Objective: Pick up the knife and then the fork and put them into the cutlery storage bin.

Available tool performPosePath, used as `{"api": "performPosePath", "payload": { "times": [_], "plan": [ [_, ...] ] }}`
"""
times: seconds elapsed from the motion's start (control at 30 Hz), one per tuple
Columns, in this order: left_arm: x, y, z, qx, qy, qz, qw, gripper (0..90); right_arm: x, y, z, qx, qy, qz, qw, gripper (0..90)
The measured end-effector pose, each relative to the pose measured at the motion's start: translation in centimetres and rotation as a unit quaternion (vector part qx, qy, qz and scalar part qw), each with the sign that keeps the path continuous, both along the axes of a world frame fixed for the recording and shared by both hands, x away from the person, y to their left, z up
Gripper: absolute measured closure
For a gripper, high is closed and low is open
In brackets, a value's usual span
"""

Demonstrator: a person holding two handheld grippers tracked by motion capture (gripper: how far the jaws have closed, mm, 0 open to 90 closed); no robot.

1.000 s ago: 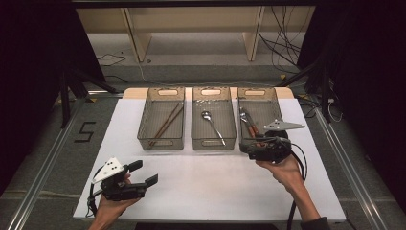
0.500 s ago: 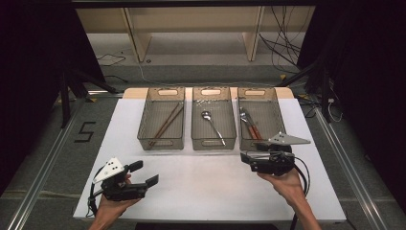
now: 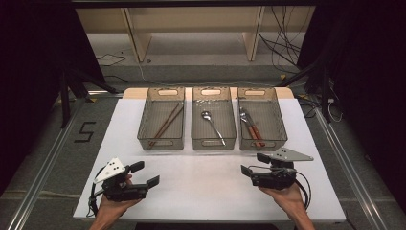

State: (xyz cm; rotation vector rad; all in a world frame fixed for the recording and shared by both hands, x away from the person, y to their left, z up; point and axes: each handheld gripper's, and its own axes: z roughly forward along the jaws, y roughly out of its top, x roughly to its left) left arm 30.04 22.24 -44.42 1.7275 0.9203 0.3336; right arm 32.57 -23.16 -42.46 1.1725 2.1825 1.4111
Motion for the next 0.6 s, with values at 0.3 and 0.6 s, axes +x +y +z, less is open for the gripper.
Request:
{"api": "performPosePath", "payload": {
  "times": [0.3,0.6],
  "plan": [
    [0.0,0.0,-0.1,0.000,0.006,-0.004,1.0000,15.8,-0.9,-0.2,-0.4,0.016,-0.013,0.001,0.9998,21.2],
    [0.0,-0.1,-0.1,0.000,0.007,-0.009,0.9999,15.8,-1.7,-0.4,-0.9,0.017,-0.022,-0.001,0.9996,19.8]
  ]
}}
